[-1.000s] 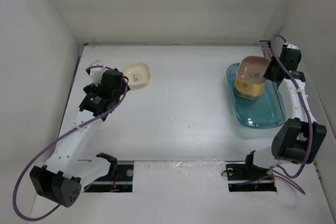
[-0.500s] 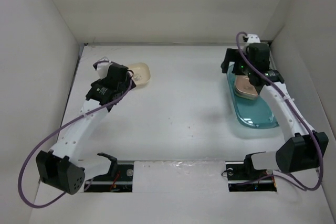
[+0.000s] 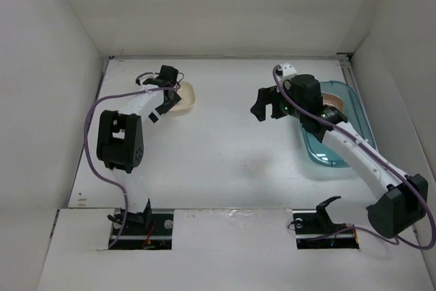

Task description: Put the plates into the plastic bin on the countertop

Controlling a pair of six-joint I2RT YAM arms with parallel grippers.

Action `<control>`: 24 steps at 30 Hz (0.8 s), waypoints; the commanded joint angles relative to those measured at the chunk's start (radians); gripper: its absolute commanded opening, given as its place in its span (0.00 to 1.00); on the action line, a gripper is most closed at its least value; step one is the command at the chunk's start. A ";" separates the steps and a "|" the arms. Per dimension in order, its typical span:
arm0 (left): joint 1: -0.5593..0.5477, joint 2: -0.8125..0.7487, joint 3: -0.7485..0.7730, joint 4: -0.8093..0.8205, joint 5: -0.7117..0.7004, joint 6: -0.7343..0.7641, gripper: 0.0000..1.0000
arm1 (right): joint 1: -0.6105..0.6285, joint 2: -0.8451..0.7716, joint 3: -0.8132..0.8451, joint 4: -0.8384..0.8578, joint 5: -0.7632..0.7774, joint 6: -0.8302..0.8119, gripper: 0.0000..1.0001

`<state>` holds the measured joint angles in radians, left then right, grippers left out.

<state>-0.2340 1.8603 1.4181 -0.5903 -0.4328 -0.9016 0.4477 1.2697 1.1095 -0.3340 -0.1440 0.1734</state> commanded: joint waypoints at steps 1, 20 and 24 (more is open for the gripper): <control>0.005 -0.010 -0.008 0.065 -0.004 -0.051 0.86 | 0.008 -0.065 -0.010 0.052 -0.003 -0.009 1.00; 0.003 0.078 -0.053 0.164 0.005 0.055 0.00 | 0.036 -0.084 -0.036 0.090 -0.025 0.009 1.00; -0.152 -0.044 -0.041 0.090 -0.102 0.079 0.00 | 0.055 0.002 0.000 0.090 0.015 0.038 1.00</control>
<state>-0.2714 1.9488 1.3819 -0.3763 -0.4675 -0.8864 0.4877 1.2221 1.0657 -0.3000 -0.1524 0.1848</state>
